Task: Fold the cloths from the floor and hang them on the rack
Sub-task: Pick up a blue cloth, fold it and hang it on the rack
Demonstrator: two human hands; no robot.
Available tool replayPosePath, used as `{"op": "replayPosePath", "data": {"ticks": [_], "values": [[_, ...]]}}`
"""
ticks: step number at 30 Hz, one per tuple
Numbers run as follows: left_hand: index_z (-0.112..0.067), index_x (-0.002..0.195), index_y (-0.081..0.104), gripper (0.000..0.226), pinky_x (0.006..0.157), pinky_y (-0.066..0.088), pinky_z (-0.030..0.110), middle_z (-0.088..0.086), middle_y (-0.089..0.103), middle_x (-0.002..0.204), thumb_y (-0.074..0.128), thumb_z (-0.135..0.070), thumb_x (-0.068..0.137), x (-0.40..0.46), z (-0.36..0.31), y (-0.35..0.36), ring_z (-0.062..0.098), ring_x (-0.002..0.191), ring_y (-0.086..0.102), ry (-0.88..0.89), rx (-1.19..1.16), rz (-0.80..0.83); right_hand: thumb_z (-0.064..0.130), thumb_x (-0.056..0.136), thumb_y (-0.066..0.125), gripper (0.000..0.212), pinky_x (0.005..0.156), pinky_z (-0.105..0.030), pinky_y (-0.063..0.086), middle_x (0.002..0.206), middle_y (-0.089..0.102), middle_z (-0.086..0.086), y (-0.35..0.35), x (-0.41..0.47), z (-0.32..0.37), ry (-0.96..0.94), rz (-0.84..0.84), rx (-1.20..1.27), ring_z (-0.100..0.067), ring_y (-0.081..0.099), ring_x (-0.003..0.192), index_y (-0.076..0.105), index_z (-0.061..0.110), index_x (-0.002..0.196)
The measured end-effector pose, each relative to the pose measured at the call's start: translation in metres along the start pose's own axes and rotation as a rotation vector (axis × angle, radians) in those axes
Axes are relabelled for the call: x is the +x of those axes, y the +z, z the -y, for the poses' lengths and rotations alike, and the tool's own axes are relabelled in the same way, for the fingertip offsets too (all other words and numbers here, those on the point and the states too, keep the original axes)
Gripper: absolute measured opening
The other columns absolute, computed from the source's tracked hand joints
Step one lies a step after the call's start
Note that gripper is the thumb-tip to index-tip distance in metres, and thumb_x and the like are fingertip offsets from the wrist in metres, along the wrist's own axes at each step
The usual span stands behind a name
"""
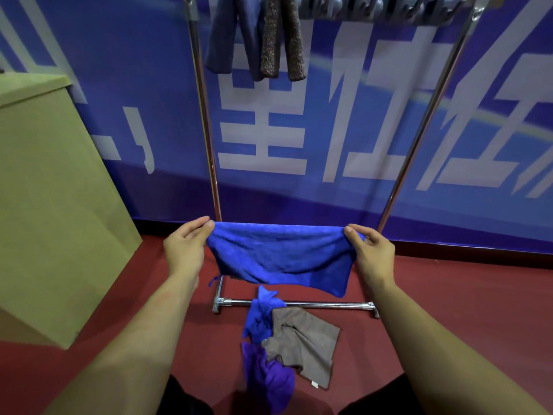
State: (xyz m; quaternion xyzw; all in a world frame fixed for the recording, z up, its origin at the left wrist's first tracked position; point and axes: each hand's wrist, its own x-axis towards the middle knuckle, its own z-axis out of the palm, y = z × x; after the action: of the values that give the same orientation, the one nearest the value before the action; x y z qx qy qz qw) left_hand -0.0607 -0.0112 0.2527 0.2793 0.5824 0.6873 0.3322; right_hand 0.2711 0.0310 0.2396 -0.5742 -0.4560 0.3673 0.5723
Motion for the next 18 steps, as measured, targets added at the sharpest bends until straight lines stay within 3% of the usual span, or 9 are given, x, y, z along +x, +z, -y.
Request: {"op": "replayPosePath", "data": {"ticks": [2, 5, 13, 16, 18], "values": [[-0.004, 0.110, 0.073, 0.023, 0.070, 0.052, 0.009, 0.000, 0.073, 0.090, 0.075, -0.008, 0.087, -0.001, -0.001, 0.001, -0.006, 0.071, 0.068, 0.044, 0.009, -0.015, 0.028, 0.086, 0.079, 0.014, 0.085, -0.029, 0.056, 0.095, 0.078, 0.004, 0.000, -0.001, 0.004, -0.014, -0.014, 0.031, -0.008, 0.072, 0.091, 0.079, 0.018, 0.096], [-0.004, 0.110, 0.074, 0.024, 0.071, 0.051, 0.008, 0.004, 0.075, 0.096, 0.075, -0.010, 0.087, -0.001, -0.001, 0.000, -0.006, 0.075, 0.069, 0.061, 0.019, -0.027, 0.026, 0.085, 0.080, 0.015, 0.077, -0.022, 0.054, 0.091, 0.078, 0.000, 0.000, -0.002, 0.010, -0.022, -0.040, 0.089, -0.004, 0.071, 0.082, 0.079, 0.015, 0.095], [-0.003, 0.109, 0.074, 0.023, 0.081, 0.055, 0.018, -0.001, 0.075, 0.094, 0.075, -0.013, 0.088, -0.005, -0.005, 0.001, -0.003, 0.078, 0.069, 0.065, -0.003, -0.009, 0.028, 0.081, 0.084, 0.015, 0.086, -0.033, 0.058, 0.084, 0.079, 0.000, -0.001, -0.003, 0.014, -0.004, -0.080, 0.146, -0.011, 0.073, 0.083, 0.080, 0.015, 0.087], [-0.002, 0.108, 0.074, 0.022, 0.078, 0.055, 0.015, 0.000, 0.074, 0.091, 0.074, -0.012, 0.088, -0.005, -0.005, 0.002, -0.004, 0.076, 0.069, 0.060, -0.006, 0.006, 0.029, 0.080, 0.085, 0.018, 0.089, -0.036, 0.058, 0.085, 0.079, -0.003, -0.001, -0.004, 0.015, 0.010, -0.088, 0.173, -0.015, 0.073, 0.086, 0.080, 0.013, 0.087], [-0.006, 0.105, 0.075, 0.019, 0.082, 0.055, 0.022, 0.001, 0.075, 0.092, 0.075, -0.015, 0.088, -0.005, -0.005, 0.001, 0.002, 0.081, 0.070, 0.031, -0.022, 0.025, 0.029, 0.079, 0.085, 0.018, 0.089, -0.036, 0.058, 0.085, 0.079, -0.003, -0.002, -0.004, 0.015, 0.022, -0.095, 0.175, -0.014, 0.073, 0.085, 0.080, 0.014, 0.086]]}}
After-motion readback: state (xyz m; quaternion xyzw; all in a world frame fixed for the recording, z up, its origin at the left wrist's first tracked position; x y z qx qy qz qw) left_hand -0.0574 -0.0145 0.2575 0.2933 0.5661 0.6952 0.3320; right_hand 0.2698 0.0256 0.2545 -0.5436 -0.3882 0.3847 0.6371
